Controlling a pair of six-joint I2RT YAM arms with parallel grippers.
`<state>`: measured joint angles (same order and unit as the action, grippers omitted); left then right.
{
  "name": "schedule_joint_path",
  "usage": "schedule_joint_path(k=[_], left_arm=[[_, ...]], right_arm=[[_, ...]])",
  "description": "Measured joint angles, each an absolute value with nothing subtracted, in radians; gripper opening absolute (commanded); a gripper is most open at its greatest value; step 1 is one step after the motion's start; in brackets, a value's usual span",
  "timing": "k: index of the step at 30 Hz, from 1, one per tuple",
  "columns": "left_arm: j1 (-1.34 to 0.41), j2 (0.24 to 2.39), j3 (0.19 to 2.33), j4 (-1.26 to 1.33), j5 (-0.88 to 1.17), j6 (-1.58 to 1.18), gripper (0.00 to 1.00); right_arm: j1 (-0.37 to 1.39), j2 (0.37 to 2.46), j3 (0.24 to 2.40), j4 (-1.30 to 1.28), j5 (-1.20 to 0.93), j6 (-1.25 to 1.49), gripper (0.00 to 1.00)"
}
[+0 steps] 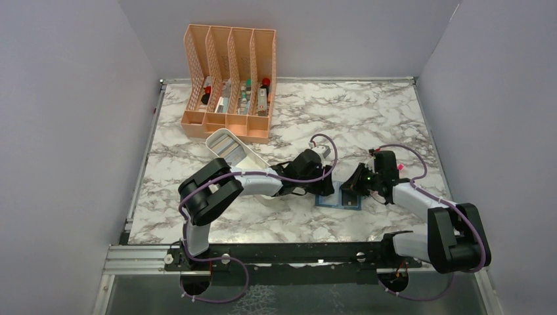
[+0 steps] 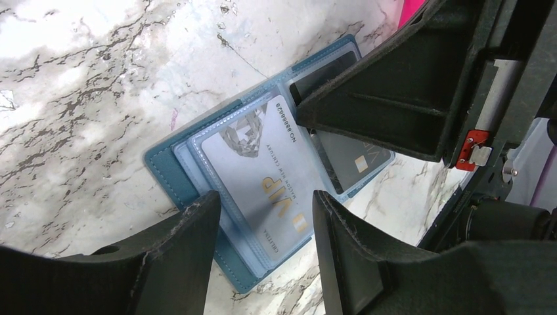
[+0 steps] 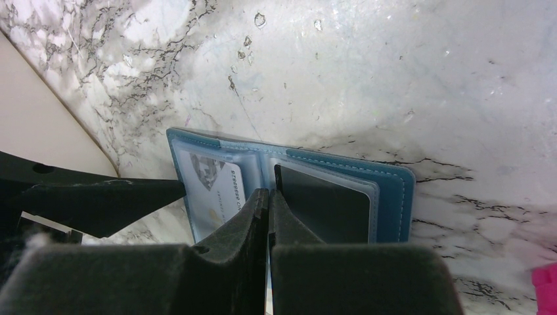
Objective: Put the credit cards into the card holder
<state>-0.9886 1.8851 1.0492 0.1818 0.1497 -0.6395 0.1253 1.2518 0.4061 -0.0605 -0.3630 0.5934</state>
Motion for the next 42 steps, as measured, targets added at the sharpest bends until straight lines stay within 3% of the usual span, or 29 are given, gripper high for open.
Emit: schedule_joint_path(k=[42], left_arm=[[-0.994, 1.839, 1.049, 0.261, 0.224, -0.703, 0.59]], right_arm=[[0.125, 1.252, 0.402, -0.047, -0.364, 0.593, 0.09]])
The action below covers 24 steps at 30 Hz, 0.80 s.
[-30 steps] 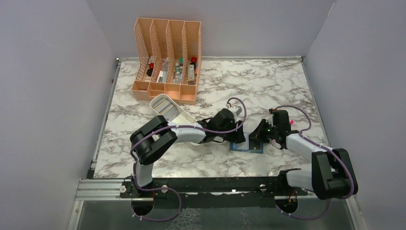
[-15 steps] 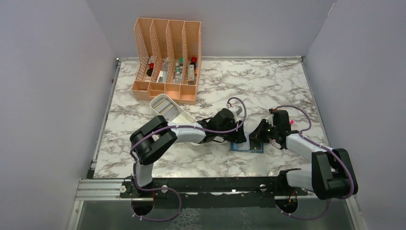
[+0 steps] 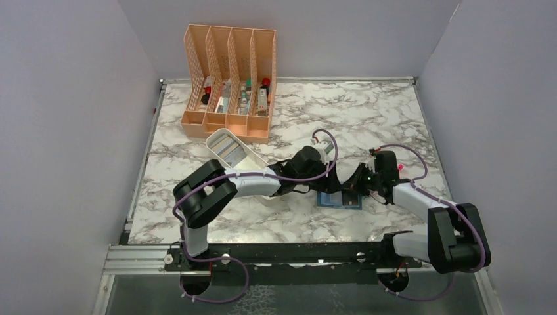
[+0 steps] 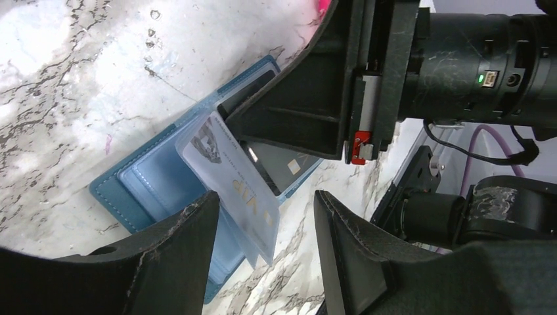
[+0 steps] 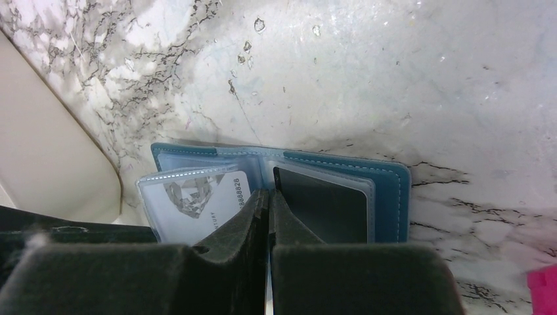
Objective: Put the credit cards into the card holder
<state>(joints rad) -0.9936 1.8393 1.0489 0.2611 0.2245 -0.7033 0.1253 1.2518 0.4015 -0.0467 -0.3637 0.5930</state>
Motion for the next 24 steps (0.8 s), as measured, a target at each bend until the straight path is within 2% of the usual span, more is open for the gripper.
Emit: schedule_joint_path(k=[15, 24], left_arm=[[-1.005, 1.839, 1.073, 0.299, 0.247, -0.714, 0.59], [-1.005, 1.853, 1.109, 0.307, 0.248, -0.713, 0.59]], right_arm=[[0.125, 1.251, 0.401, -0.046, -0.374, 0.593, 0.16], [0.125, 1.209, 0.411, -0.101, -0.355, 0.588, 0.17]])
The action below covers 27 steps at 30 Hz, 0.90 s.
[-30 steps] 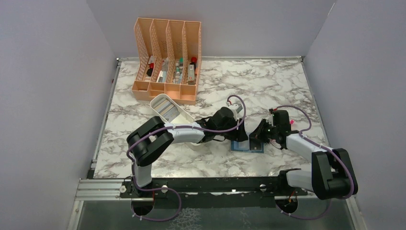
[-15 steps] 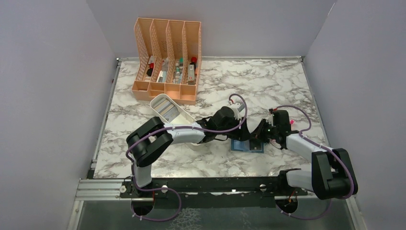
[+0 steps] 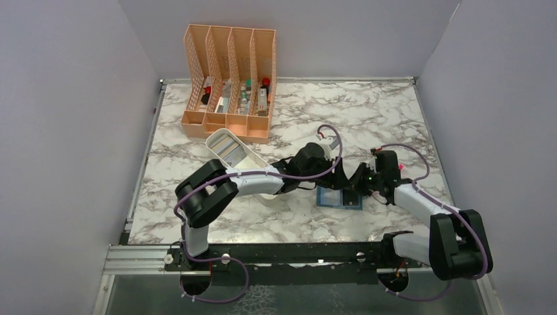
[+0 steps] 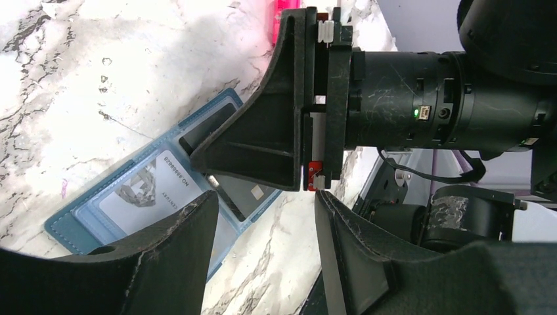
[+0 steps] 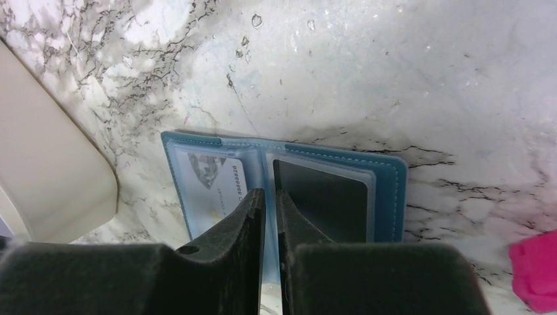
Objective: Put the credit cards into the card holder
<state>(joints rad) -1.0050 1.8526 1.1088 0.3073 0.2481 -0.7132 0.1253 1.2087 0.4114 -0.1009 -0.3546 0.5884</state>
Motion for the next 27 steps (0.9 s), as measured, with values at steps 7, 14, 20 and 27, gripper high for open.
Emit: schedule_joint_path(k=[7, 14, 20, 27], left_arm=[[-1.005, 1.862, 1.117, 0.296, 0.244, -0.697, 0.61], [-1.005, 1.852, 1.116, 0.193, 0.168, -0.661, 0.61], [-0.994, 1.818, 1.1, 0.153, 0.129, -0.654, 0.63], [-0.984, 1.816, 1.065, 0.154, 0.127, -0.654, 0.65]], right_arm=[[0.125, 1.193, 0.427, -0.133, -0.333, 0.58, 0.17], [0.125, 1.162, 0.438, -0.155, -0.361, 0.574, 0.15], [0.133, 1.155, 0.454, -0.155, -0.383, 0.574, 0.13], [0.138, 1.225, 0.451, -0.152, -0.372, 0.574, 0.1]])
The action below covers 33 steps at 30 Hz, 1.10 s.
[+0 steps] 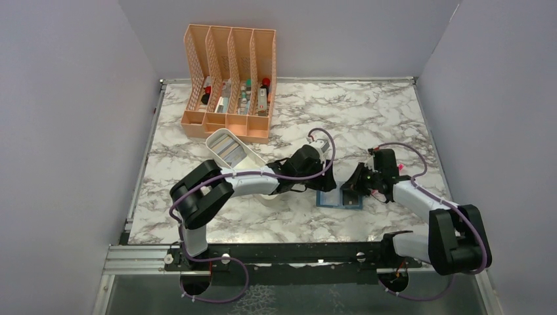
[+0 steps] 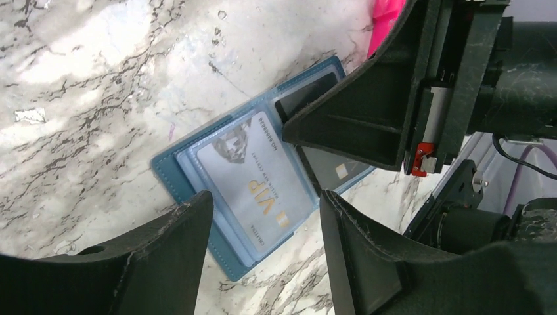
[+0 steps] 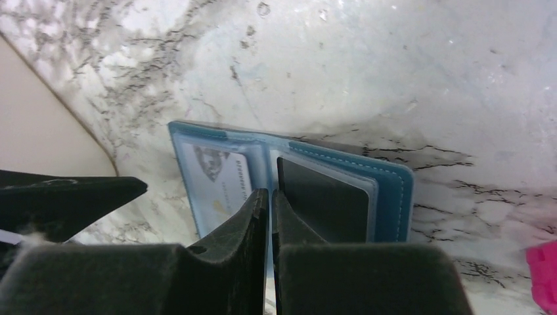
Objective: Put the credit cards into the card holder
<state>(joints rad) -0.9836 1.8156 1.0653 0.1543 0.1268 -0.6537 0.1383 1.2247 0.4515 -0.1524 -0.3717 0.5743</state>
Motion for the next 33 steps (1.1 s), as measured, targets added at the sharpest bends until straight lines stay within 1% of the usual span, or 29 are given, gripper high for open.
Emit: schedule_joint_path(k=[13, 33], left_arm=[[-0.984, 1.833, 1.016, 0.254, 0.178, -0.678, 0.66], [-0.984, 1.879, 1.016, 0.282, 0.182, -0.688, 0.67]], right_arm=[[0.138, 1.263, 0.415, -0.08, -0.368, 0.585, 0.09], [0.138, 1.266, 0.406, -0.054, -0.381, 0.586, 0.09]])
